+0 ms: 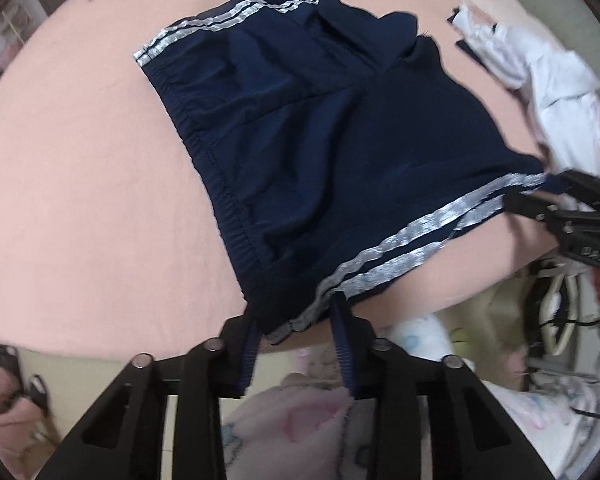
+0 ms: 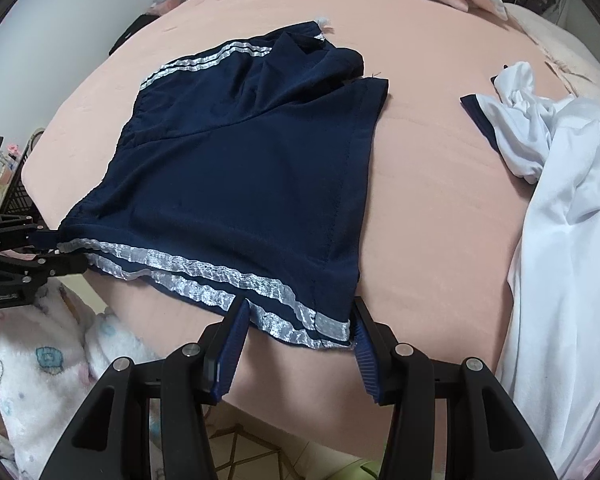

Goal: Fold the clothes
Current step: 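Pinch the striped hem with the right gripper while the left gripper pinches the waistband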

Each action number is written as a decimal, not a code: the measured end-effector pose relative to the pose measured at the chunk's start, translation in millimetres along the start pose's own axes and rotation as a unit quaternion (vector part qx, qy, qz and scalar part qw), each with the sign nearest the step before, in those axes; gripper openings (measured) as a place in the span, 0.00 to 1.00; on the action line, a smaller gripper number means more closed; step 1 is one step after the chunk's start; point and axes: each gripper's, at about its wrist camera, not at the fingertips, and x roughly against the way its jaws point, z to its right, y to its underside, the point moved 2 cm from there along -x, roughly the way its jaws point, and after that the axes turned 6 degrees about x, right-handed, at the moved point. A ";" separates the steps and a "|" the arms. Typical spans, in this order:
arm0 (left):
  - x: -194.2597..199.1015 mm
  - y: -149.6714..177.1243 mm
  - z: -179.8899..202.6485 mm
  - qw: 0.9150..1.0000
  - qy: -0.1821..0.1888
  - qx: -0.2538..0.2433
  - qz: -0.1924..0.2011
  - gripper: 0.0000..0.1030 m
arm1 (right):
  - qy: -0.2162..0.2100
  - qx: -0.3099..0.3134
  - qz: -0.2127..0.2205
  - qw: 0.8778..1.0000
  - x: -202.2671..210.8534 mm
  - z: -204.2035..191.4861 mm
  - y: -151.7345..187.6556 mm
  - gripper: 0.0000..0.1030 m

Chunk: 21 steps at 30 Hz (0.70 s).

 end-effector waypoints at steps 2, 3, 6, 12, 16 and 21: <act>-2.0 -0.2 0.3 1.000 -0.001 -0.005 -0.004 0.25 | 0.007 0.005 0.000 1.000 -1.8 -2.2 -1.0 0.48; -3.0 -0.4 0.4 1.000 -0.001 -0.008 -0.005 0.24 | 0.010 0.008 0.001 1.000 -2.8 -3.4 -1.8 0.48; -5.2 -1.1 -0.6 1.000 -0.001 -0.008 -0.009 0.21 | 0.014 0.012 0.002 1.000 -2.9 -4.5 -2.7 0.48; -4.7 -1.4 -3.4 1.000 0.000 0.009 -0.002 0.17 | 0.010 0.001 0.010 1.000 -2.1 -3.6 -4.9 0.33; -0.1 2.2 -4.5 1.000 0.004 0.023 0.014 0.15 | 0.004 0.002 0.012 1.000 -0.7 -7.5 -7.2 0.19; 7.6 6.9 -3.1 0.999 -0.004 0.039 0.035 0.14 | 0.012 0.018 0.020 1.000 6.8 -18.6 -15.0 0.10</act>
